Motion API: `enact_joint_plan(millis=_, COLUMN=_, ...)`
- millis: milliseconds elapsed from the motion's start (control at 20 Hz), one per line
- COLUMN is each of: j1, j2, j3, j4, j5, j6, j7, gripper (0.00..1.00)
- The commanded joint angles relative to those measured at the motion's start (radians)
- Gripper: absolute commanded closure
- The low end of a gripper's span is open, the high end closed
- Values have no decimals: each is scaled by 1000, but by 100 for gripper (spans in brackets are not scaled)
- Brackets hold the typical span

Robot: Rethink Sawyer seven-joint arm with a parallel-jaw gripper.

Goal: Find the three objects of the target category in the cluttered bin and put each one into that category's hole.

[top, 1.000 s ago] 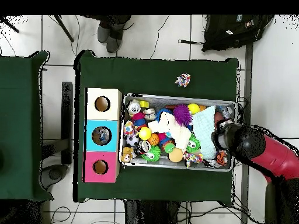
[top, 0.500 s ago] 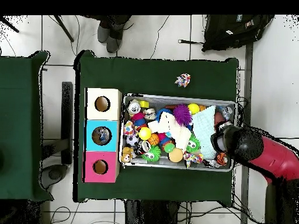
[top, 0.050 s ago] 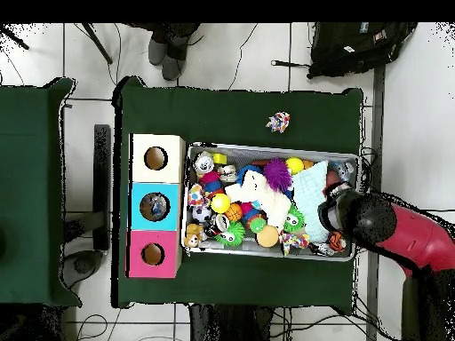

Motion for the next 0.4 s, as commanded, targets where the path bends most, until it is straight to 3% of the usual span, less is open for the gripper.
enact_joint_plan(millis=50, j1=-14, j2=-1, j3=115, j4=59, j5=-43, j6=16, j7=-161, gripper=0)
enact_joint_plan(millis=400, j1=-26, j2=-2, j3=128, j4=60, j5=-44, j6=27, j7=-160, gripper=0)
